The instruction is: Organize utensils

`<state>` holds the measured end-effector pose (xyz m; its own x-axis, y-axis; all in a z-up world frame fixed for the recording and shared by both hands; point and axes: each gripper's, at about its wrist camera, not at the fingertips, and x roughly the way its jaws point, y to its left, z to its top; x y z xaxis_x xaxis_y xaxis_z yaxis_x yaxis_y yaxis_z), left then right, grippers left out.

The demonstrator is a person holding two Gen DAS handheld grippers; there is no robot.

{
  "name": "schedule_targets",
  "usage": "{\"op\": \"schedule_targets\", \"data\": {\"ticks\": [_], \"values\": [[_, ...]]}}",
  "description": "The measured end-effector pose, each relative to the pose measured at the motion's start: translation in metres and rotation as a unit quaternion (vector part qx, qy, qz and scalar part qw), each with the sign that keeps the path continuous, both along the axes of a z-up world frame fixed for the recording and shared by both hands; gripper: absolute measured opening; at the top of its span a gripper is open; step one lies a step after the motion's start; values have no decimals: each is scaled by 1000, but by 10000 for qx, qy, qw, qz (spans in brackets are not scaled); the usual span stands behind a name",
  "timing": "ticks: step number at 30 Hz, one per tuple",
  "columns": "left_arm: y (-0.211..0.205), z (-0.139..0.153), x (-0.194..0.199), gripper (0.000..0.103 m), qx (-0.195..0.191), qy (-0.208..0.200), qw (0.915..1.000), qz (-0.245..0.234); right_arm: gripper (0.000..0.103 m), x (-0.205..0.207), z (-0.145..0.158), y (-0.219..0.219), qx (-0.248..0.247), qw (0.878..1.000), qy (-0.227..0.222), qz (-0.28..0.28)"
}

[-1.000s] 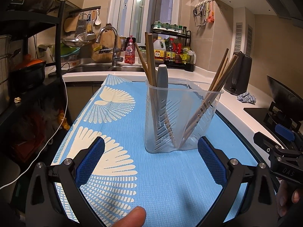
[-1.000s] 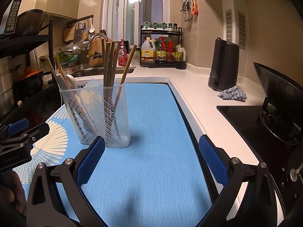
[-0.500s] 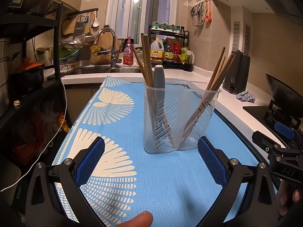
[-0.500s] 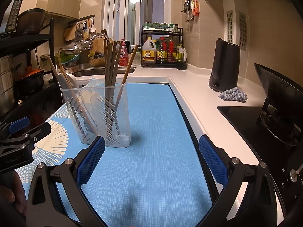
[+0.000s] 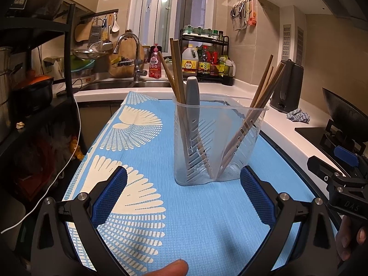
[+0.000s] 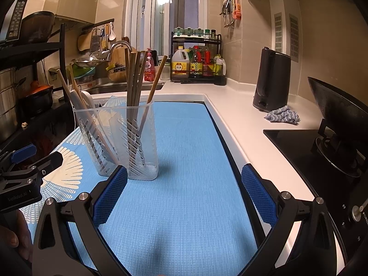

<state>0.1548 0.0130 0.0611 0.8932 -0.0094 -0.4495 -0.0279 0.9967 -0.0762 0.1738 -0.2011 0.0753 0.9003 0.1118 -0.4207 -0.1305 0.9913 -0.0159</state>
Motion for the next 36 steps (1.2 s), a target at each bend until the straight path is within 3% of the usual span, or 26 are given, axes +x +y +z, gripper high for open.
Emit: {"op": "schedule_targets", "data": {"ticks": [36], "values": [[1, 3, -2, 96, 9, -100, 9999, -55, 98, -1, 1, 0, -4, 10000, -22, 20]]}}
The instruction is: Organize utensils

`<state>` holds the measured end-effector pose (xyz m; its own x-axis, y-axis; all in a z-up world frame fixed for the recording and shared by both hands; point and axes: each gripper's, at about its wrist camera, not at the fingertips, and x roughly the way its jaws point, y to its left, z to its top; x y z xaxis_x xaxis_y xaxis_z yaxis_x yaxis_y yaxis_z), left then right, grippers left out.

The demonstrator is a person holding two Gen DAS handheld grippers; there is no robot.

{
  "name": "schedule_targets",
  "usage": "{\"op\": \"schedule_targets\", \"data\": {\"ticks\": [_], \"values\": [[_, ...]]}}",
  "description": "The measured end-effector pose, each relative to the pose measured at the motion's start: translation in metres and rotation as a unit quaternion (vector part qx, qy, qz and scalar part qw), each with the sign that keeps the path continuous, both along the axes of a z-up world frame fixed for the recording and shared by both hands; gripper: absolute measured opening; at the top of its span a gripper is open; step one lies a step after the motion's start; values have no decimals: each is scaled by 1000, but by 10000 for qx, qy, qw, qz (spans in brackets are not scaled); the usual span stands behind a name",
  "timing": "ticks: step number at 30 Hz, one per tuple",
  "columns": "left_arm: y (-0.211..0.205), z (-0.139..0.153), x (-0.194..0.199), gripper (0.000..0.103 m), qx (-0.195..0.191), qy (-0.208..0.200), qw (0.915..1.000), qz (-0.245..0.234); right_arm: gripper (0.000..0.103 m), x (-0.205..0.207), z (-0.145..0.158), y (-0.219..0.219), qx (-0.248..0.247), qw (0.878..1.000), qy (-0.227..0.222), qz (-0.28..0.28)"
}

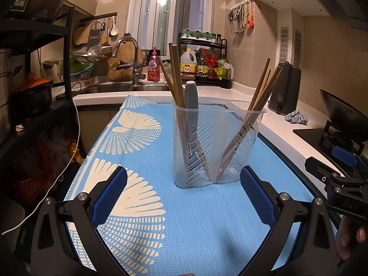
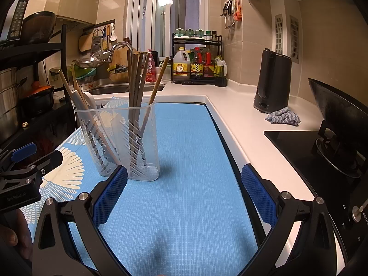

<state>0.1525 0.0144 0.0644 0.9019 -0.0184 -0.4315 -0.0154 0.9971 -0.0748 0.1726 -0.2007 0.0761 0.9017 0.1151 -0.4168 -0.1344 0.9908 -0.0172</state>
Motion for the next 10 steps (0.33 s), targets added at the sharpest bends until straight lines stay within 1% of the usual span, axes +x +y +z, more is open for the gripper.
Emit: {"op": "schedule_targets", "data": {"ticks": [10], "values": [[-2, 1, -1, 96, 95, -10, 10000, -11, 98, 0, 0, 0, -4, 10000, -2, 0]]}}
